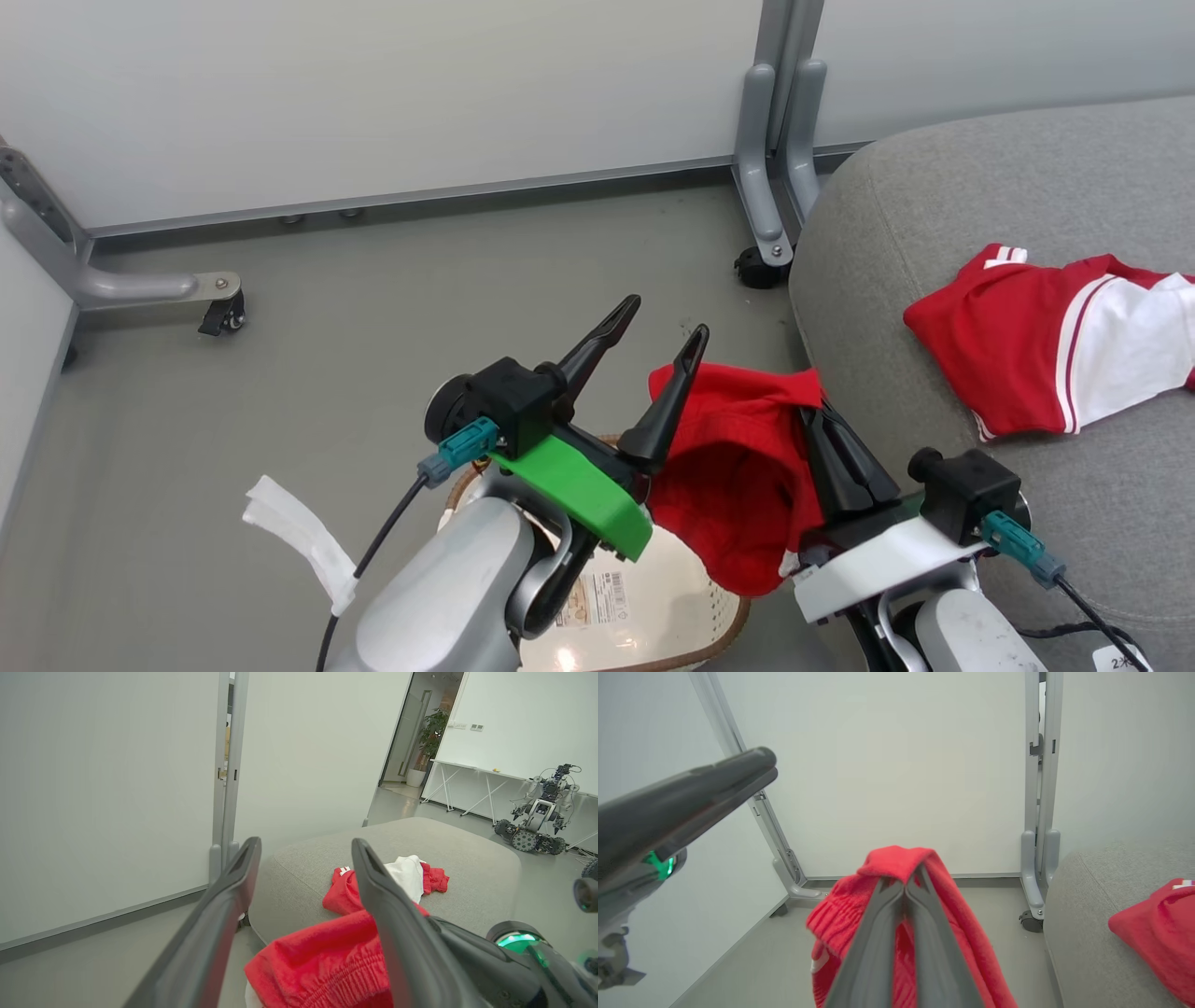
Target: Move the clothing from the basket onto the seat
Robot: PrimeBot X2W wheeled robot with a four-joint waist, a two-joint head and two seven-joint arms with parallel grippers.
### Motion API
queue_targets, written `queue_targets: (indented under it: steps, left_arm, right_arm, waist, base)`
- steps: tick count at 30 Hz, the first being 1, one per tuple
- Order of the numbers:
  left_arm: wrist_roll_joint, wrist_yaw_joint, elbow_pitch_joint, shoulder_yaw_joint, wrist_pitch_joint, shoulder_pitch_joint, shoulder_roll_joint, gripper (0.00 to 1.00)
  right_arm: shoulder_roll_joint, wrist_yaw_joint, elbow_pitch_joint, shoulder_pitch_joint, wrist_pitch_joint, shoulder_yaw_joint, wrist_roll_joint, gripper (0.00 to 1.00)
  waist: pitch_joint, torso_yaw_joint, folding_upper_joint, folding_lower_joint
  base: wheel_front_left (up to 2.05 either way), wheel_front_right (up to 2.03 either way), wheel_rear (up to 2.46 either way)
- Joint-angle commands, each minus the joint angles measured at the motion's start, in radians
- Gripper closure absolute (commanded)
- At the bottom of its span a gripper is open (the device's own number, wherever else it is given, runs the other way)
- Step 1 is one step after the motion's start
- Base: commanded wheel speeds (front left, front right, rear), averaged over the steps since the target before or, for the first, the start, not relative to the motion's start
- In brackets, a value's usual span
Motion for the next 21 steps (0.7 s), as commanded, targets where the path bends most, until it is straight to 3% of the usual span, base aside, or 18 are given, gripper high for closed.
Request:
queue_targets:
  steps: [1, 9, 21]
  left_arm:
    - [0.018, 0.007, 0.001, 0.009, -0.001, -0.011, 0.003, 0.00]
    - [0.084, 0.014, -0.022, 0.070, 0.000, 0.045, 0.023, 0.00]
    - [0.174, 0.023, -0.143, 0.255, 0.000, 0.170, 0.067, 0.00]
  right_arm:
    - [0.002, 0.000, -0.008, -0.001, -0.003, -0.005, -0.006, 1.00]
    - [0.000, 0.000, -0.051, -0.026, -0.003, -0.037, -0.015, 1.00]
    - [-0.002, 0.000, -0.171, -0.011, -0.003, -0.100, -0.021, 1.00]
  waist:
    - [0.005, -0.006, 0.0000, 0.0000]
    - [0.039, -0.069, 0.0000, 0.0000]
    - [0.134, -0.266, 0.0000, 0.0000]
  base:
    - [0.00, 0.00, 0.00]
    - [0.00, 0.00, 0.00]
    - [0.00, 0.00, 0.00]
